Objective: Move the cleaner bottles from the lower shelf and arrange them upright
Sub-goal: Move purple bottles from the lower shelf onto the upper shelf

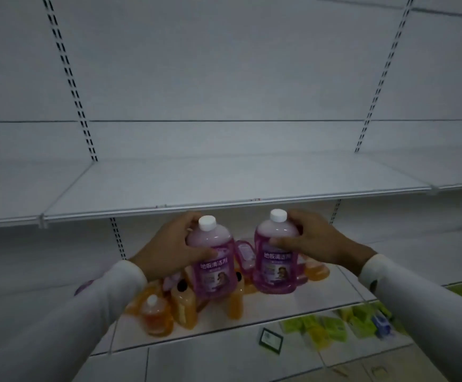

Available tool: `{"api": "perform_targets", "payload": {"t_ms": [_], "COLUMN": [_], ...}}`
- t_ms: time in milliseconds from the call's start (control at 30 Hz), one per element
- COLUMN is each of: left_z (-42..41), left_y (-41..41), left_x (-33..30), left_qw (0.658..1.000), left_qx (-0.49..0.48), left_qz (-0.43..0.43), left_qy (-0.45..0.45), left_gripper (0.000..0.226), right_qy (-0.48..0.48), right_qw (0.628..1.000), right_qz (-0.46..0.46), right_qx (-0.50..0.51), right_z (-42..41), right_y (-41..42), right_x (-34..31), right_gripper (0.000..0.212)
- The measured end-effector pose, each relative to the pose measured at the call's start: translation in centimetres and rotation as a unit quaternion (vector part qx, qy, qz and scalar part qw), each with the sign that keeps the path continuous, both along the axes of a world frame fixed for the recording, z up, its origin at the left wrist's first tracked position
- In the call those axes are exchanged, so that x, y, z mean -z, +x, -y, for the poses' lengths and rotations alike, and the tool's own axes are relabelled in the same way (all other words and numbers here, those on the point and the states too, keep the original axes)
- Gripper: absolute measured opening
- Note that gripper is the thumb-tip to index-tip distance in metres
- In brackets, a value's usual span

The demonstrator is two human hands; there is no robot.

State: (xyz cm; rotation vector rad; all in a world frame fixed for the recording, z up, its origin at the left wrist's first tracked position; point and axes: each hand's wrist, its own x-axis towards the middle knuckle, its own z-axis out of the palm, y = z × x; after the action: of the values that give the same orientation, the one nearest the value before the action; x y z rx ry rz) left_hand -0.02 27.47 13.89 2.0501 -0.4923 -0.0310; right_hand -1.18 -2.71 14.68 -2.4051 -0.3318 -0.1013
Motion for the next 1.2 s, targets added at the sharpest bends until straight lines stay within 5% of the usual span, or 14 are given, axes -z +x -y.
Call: {"api": "perform_targets", "payload": {"t_ms": [133, 467, 867, 1200], "left_z": [-2.5, -11.9, -24.8, -35.7], "left_y": [-1.7, -1.9, -3.8, 0.9], "left_x": [-5.5, -16.1, -15.9, -14.3], "left_qw": [0.997, 0.973, 0.929, 0.918], "left_qx": [-0.008, -0.091, -0.292, -0.322], "left_qz": [0.032, 0.129, 0.169, 0.176], "left_qy": [-0.074, -0.171, -0.151, -0.148], "left_gripper": [0.053, 0.046, 0.044, 0.040], "right_qy": [-0.005, 0.016, 0.066, 0.057], "right_qw": [0.999, 0.982, 0.934, 0.935], "right_qz": [0.046, 0.153, 0.144, 0.130], "right_qx": [-0.001, -0.112, -0.321, -0.324], "right_z": [-2.8, -13.7, -31.1, -42.3], "right_y": [-1.7, 2.6, 12.3, 16.9], "right_x": [-6.8, -20.0, -19.2, -17.2], "right_gripper": [0.036, 0.049, 0.048, 0.040]}}
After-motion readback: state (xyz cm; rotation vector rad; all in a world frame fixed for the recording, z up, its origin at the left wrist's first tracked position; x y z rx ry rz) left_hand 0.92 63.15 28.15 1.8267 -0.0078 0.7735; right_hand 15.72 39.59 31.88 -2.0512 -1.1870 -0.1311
